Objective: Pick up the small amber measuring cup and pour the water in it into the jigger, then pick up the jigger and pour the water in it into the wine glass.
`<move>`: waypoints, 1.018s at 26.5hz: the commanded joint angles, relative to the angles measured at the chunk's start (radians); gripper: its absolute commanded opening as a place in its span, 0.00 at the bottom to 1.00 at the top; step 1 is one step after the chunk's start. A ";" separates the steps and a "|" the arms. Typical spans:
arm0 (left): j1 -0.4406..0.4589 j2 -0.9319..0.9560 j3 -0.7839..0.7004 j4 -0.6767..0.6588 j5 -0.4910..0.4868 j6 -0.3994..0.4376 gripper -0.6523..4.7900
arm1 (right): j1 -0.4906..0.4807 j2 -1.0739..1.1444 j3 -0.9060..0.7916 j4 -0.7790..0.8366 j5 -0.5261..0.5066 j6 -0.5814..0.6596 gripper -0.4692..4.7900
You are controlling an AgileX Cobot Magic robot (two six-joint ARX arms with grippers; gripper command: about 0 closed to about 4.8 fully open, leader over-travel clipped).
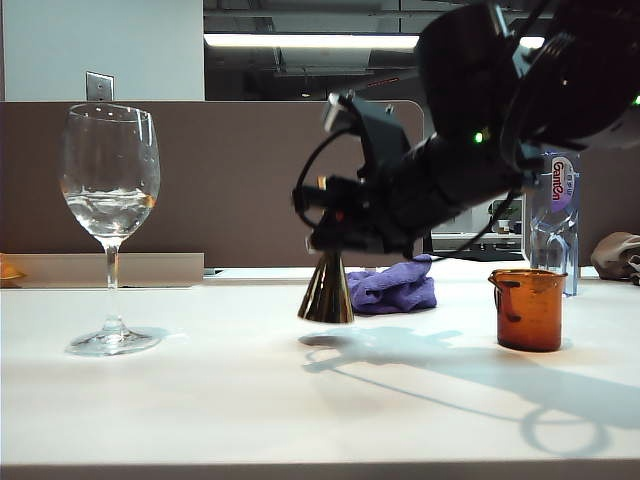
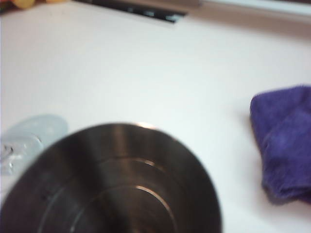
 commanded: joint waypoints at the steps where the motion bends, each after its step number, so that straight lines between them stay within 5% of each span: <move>1: 0.000 0.001 0.003 -0.003 0.001 -0.003 0.12 | 0.005 0.017 0.003 0.022 -0.004 0.002 0.09; 19: 0.000 0.001 0.003 -0.003 0.001 -0.003 0.12 | 0.010 0.029 -0.026 0.021 0.090 -0.036 0.22; 24: 0.000 0.001 0.003 -0.003 0.001 -0.003 0.12 | 0.024 0.028 -0.026 0.023 0.138 -0.039 0.34; 27: 0.000 0.001 0.003 -0.003 0.002 -0.003 0.12 | 0.031 0.028 -0.026 0.028 0.138 -0.039 0.61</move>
